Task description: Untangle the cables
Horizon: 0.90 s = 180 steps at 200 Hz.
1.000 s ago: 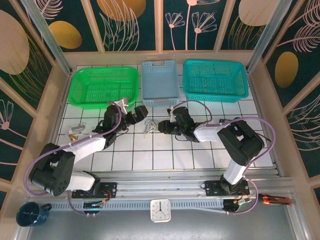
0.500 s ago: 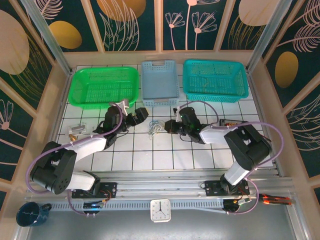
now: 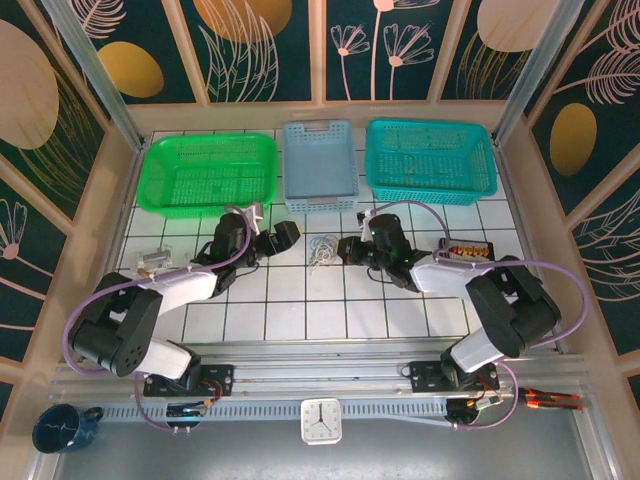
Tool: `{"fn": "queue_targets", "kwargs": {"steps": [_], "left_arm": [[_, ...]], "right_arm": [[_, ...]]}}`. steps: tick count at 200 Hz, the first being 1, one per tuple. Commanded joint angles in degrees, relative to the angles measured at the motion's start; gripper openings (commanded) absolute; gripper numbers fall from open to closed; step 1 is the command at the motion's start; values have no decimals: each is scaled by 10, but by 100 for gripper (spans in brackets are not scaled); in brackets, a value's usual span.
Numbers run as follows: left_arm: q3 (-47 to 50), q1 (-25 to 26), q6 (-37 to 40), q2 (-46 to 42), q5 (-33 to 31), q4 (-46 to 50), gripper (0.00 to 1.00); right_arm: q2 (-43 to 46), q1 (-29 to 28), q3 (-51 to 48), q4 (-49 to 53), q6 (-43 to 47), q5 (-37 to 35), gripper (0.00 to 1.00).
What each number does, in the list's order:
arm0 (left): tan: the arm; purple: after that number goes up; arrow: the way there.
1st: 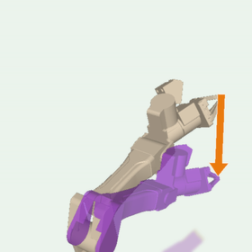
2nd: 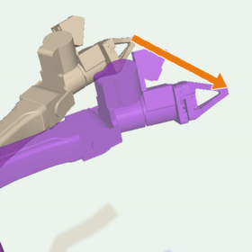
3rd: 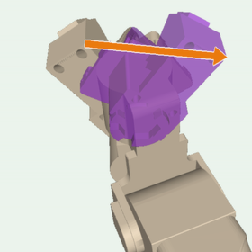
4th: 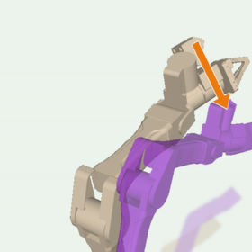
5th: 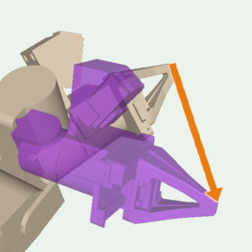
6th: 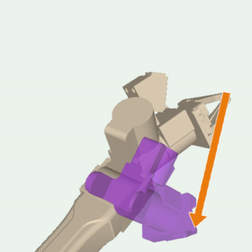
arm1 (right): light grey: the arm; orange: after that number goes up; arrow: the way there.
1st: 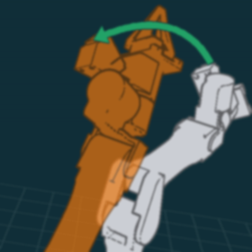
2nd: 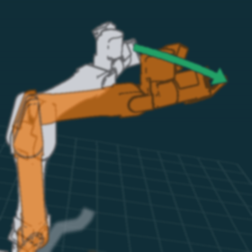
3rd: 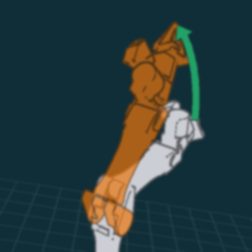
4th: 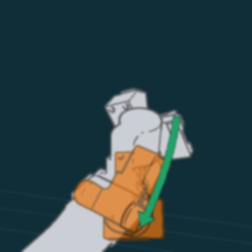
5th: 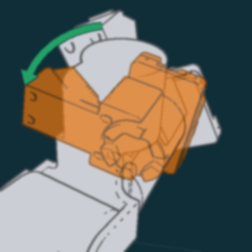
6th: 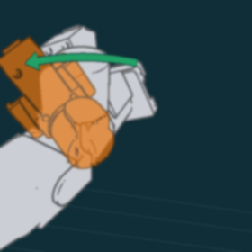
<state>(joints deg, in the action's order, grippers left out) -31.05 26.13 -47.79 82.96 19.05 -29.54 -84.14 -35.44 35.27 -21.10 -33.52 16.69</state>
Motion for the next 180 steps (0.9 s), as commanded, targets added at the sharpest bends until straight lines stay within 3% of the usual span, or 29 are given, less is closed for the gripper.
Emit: {"fn": "queue_targets", "kwargs": {"steps": [1,31,74,145,180], "left_arm": [[-4,-3,11,6,13,-17,98],[-5,-3,10,13,17,-23,99],[-9,-3,9,20,23,-31,99],[-16,-3,6,9,28,-23,97],[-14,-3,7,1,27,-18,98]], "right_arm": [[55,1,23,-10,19,23,0],[107,-1,18,-36,22,38,0],[106,1,9,-29,30,35,0],[-21,4,-18,-62,37,24,0],[-32,4,-28,-60,30,6,0]]}}
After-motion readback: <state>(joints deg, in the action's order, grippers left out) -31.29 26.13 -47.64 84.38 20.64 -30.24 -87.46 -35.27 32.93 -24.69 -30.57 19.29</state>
